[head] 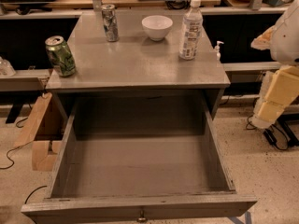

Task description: Place redbull can into top drawer

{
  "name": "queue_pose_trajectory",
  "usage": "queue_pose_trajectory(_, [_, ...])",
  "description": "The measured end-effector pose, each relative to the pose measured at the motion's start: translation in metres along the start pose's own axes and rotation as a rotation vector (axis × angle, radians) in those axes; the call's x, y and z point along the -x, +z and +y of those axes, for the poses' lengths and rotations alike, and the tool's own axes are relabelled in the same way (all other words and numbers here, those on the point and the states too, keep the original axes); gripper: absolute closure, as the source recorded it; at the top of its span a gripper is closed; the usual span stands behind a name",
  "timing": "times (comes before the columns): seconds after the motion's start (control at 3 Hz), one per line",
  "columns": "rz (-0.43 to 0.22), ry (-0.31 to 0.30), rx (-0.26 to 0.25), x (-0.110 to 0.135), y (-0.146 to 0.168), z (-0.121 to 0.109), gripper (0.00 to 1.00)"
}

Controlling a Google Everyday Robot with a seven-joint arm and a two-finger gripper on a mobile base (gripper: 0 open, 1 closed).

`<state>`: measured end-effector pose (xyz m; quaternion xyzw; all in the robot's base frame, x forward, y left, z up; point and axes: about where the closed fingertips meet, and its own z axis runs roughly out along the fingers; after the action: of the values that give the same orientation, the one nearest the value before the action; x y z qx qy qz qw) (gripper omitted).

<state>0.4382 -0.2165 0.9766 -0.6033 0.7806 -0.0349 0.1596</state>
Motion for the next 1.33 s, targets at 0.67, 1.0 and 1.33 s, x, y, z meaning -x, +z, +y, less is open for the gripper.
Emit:
queue_pose_trajectory(0.67, [-0.068,-0.021,-0.049,0.017,0.008,-0.022,0.0])
queue_pose_trajectory(1.0, [-0.262,-0.038,-0.123,0.071,0.033,-0.079,0.0])
queue_pose_trajectory(1.33, [-0.532,0.013,-0.179,0.141,0.06,-0.135,0.0])
